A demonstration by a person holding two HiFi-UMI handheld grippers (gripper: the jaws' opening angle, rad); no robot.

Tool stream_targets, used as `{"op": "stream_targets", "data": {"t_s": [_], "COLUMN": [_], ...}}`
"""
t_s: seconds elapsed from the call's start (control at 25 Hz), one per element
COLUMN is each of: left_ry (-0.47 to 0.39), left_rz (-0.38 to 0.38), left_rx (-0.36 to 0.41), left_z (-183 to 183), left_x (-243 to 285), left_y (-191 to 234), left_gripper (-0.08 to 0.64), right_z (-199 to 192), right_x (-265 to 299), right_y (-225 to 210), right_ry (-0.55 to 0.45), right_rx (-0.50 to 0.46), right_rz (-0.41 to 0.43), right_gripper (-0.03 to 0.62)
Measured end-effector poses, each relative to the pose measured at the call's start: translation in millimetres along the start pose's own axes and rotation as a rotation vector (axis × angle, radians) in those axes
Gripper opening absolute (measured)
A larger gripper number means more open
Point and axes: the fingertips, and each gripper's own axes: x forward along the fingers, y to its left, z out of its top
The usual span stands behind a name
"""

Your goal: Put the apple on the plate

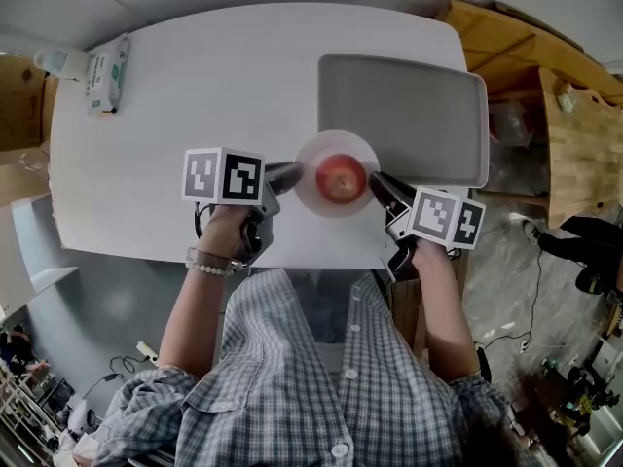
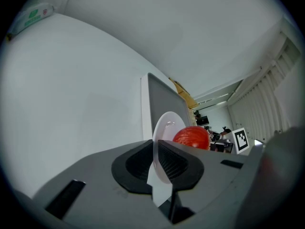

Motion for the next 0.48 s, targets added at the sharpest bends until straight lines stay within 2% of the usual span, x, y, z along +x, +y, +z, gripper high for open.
{"op": "stream_targets", "data": {"t_s": [0.24, 0.48], "left_ry": [-0.006, 0.002], "left_rz": [-0.003, 0.002], "left_rx": [0.038, 0.044], "left_z": [23.0, 36.1], "left_x": [24.4, 47.9], "left_y": [-20.0, -26.4], "left_gripper": [0.038, 0.040], "right_z": [31.1, 49.6], "right_x": [-8.9, -9.8], "right_y": [-20.1, -38.0], "right_ry": [-0.030, -0.029], "right_rx": [-0.015, -0.038], "right_rz": [-0.012, -0.028], "right_gripper": [0.049, 0.050]}}
